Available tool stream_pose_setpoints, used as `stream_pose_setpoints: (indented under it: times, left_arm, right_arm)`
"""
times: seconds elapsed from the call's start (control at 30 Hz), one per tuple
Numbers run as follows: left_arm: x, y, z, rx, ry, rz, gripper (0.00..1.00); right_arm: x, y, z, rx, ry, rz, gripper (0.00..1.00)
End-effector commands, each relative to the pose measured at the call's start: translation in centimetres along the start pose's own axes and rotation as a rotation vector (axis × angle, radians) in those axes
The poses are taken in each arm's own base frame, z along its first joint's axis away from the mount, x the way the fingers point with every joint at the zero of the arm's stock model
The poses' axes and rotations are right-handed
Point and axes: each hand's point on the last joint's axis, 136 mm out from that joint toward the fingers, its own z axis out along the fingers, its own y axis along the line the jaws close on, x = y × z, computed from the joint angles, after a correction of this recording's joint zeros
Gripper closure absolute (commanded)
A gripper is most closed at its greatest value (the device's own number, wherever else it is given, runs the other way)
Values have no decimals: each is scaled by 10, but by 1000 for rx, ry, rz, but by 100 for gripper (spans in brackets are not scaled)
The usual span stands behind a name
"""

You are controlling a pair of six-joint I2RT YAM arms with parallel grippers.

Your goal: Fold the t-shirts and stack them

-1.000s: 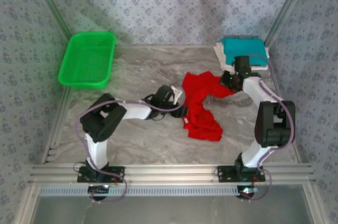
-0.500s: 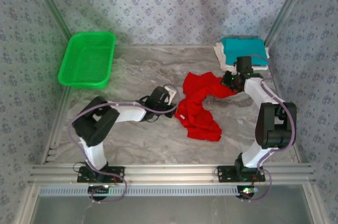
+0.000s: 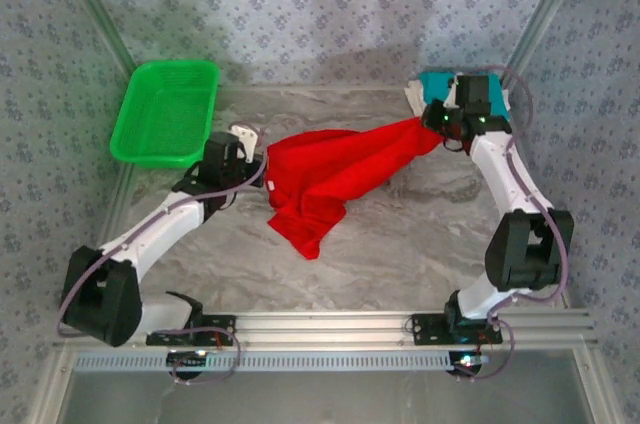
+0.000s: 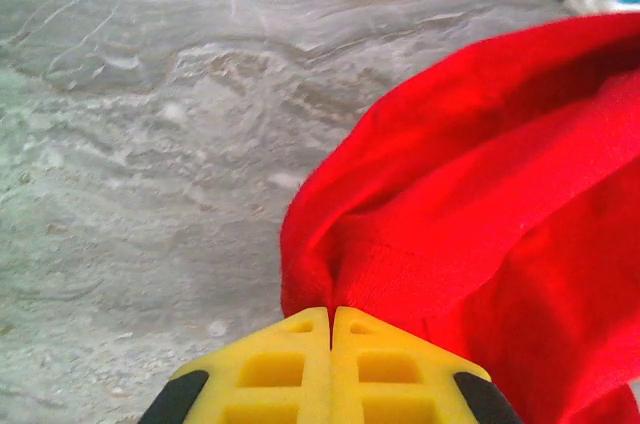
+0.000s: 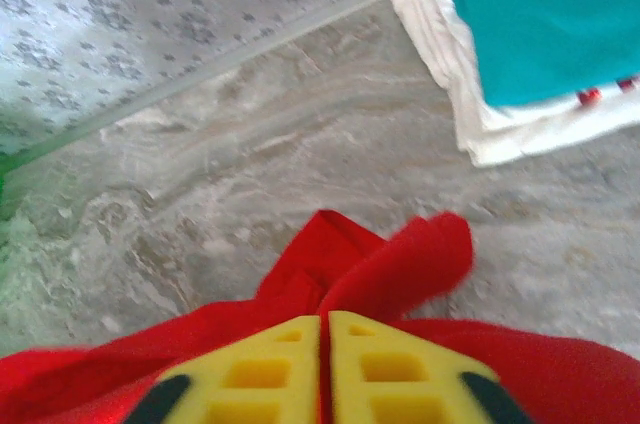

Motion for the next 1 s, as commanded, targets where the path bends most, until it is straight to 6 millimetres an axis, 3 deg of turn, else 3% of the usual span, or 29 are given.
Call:
stream_pose_setpoints:
  times: [0.0,0.03,0.07,0.13,0.23,0.27,0.43,0.5,0.6,0.67,0.77,0.87,0.97]
  left_arm:
    - [14,17,19,-45,90,-7,82]
    - [15,22,22,-72,103,-22,62]
    - [18,28,24,-104,121,-33,53]
    - [22,36,21,-153,127,-50,49]
    - [30,41,9,-182,113,-91,25]
    - [35,39,4,-173,127,-107,22]
    - [77,10,-8,-36,226,-194,27]
    - [91,-7,-10,29,230,-221,29]
    - [103,-36,-8,138,225,-245,31]
    - [111,-58,-4,194,253,-212,33]
    - [127,-77,6,210,317,-163,35]
    - [142,-82,17,191,344,-162,35]
    - [150,-72,26,130,343,-168,35]
  right_arm:
    - [8,-2,22,42,91,-18,70]
    - [8,0,21,37,88,-22,66]
    - [7,0,16,45,69,-23,64]
    - [7,-5,3,81,25,-30,63]
    - [25,-21,-23,130,24,-15,57]
    - [35,-28,-29,143,27,-4,54]
    - [105,-71,-30,164,134,111,48]
    - [119,-84,-21,143,170,159,47]
    - [128,-68,1,67,242,142,45]
    - [133,-45,17,9,299,100,44]
    - [139,-26,38,-50,348,113,44]
    - [136,-17,51,-102,351,161,44]
    - [128,-11,53,-119,332,154,44]
